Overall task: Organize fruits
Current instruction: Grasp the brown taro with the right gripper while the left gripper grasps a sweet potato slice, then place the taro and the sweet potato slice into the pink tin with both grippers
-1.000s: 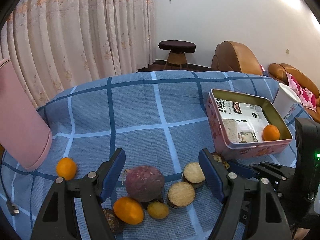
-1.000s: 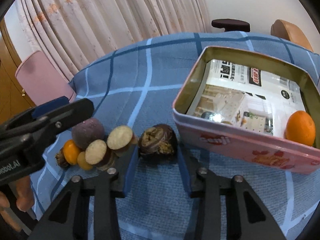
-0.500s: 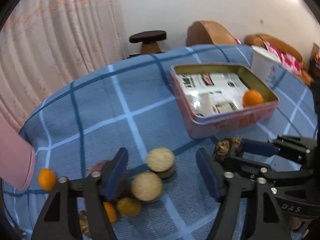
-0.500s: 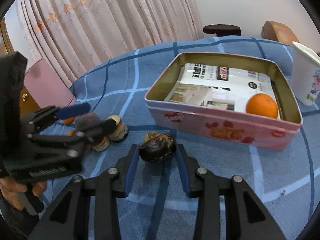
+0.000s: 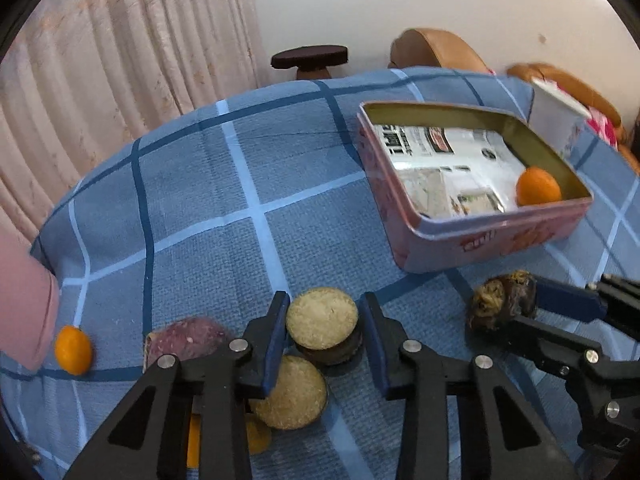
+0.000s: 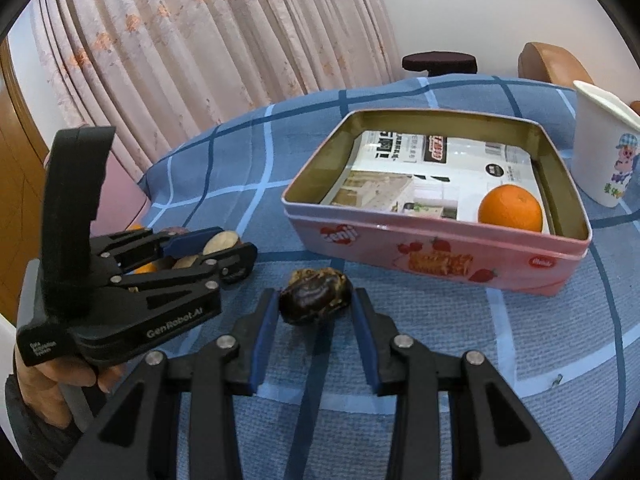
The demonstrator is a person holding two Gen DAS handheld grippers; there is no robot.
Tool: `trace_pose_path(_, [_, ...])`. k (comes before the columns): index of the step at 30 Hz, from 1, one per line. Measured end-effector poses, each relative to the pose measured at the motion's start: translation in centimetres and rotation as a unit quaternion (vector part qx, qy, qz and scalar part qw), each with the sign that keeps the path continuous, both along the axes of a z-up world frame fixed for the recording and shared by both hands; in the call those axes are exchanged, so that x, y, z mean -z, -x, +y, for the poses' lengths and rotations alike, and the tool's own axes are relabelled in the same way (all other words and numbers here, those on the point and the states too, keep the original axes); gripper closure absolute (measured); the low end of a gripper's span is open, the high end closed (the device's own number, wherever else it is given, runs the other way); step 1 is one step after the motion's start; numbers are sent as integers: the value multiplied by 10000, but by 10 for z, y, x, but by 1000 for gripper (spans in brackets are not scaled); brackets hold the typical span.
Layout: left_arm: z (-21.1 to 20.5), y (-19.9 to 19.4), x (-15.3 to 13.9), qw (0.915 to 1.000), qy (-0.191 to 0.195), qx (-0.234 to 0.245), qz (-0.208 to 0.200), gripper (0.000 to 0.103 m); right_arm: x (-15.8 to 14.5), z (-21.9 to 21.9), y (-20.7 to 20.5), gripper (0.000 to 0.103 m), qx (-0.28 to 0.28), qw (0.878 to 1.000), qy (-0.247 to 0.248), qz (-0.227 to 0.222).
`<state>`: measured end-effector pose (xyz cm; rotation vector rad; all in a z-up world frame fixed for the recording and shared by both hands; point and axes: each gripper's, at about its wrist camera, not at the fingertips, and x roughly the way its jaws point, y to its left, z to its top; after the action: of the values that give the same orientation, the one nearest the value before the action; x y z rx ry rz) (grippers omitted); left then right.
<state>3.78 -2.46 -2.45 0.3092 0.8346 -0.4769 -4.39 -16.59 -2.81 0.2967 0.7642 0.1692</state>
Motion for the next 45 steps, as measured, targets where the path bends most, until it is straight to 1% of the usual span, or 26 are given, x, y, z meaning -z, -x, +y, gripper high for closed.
trace_pose_path(3, [-2, 3, -4, 9996, -9, -136, -247, 65, -6, -3, 4, 65, 4, 9999, -78, -134])
trace_pose_path(4, [-2, 4, -7, 9995, 34, -134, -276, 65, -8, -3, 5, 78, -5, 9998, -84, -202])
trace_pose_path(5, [-2, 4, -9, 9994, 108, -142, -289, 65, -10, -3, 6, 86, -23, 9997, -85, -247])
trace_pose_path(8, [-2, 7, -17, 9987, 274, -182, -397, 65, -17, -4, 6, 85, 23, 9991, 10, -426])
trace_pose_path(10, [0, 8, -21, 9981, 354, -215, -456, 65, -15, -4, 3, 85, 43, 9992, 92, -374])
trace_pose_path(12, [6, 7, -26, 9974, 543, -227, -409, 65, -12, -7, 1, 83, -36, 9995, -65, -303])
trace_pose_path(13, [9, 7, -28, 9970, 606, -248, -406, 65, -12, -6, 1, 82, -11, 9996, -44, -274])
trace_pose_path(15, [14, 7, -33, 9959, 698, -332, -477, 65, -10, -5, 1, 75, -22, 9997, 37, -221])
trace_pose_path(17, [19, 6, -39, 9943, 840, -394, -531, 65, -8, -2, 0, 55, -79, 9998, 25, -185])
trace_pose_path(19, [22, 7, -42, 9930, 949, -426, -560, 65, -6, 2, -2, 49, -180, 9997, 56, -129])
trace_pose_path(23, [17, 10, -45, 9926, 969, -397, -620, 65, 3, 18, -16, 48, -388, 9987, 333, 66])
trace_pose_path(24, [16, 11, -45, 9927, 956, -384, -630, 65, 7, 22, -21, 48, -415, 9979, 464, 157])
trace_pose_path(25, [16, 12, -44, 9927, 942, -389, -642, 65, 11, 24, -26, 48, -487, 9972, 477, 317])
trace_pose_path(26, [15, 12, -44, 9927, 933, -405, -649, 65, 14, 25, -28, 52, -554, 9967, 424, 406])
trace_pose_path(27, [15, 11, -44, 9926, 939, -420, -643, 65, 14, 25, -28, 56, -534, 9969, 444, 381])
trace_pose_path(29, [15, 10, -42, 9925, 947, -457, -628, 65, 13, 26, -25, 58, -519, 9961, 612, 353])
trace_pose_path(31, [14, 10, -41, 9924, 939, -487, -630, 65, 10, 23, -21, 58, -407, 9966, 676, 235])
trace_pose_path(32, [14, 10, -42, 9920, 957, -503, -646, 65, 4, 19, -18, 58, -330, 9974, 635, 87])
trace_pose_path(34, [14, 11, -43, 9909, 1027, -539, -684, 65, -12, 3, -10, 58, -102, 9984, 427, -354])
trace_pose_path(36, [11, 12, -46, 9889, 1160, -575, -730, 65, -26, -16, -6, 58, 275, 9964, 356, -718])
trace_pose_path(38, [6, 14, -48, 9875, 1240, -576, -784, 65, -33, -34, -5, 58, 666, 9928, 407, -906])
trace_pose_path(41, [-10, 18, -51, 9870, 1212, -526, -917, 65, -35, -59, -9, 58, 1022, 9897, 336, -947])
trace_pose_path(43, [-22, 19, -51, 9875, 1196, -458, -916, 65, -32, -76, -14, 58, 1253, 9878, 269, -883])
trace_pose_path(45, [-37, 20, -50, 9883, 1177, -351, -901, 65, -32, -85, -20, 58, 1368, 9868, 293, -820])
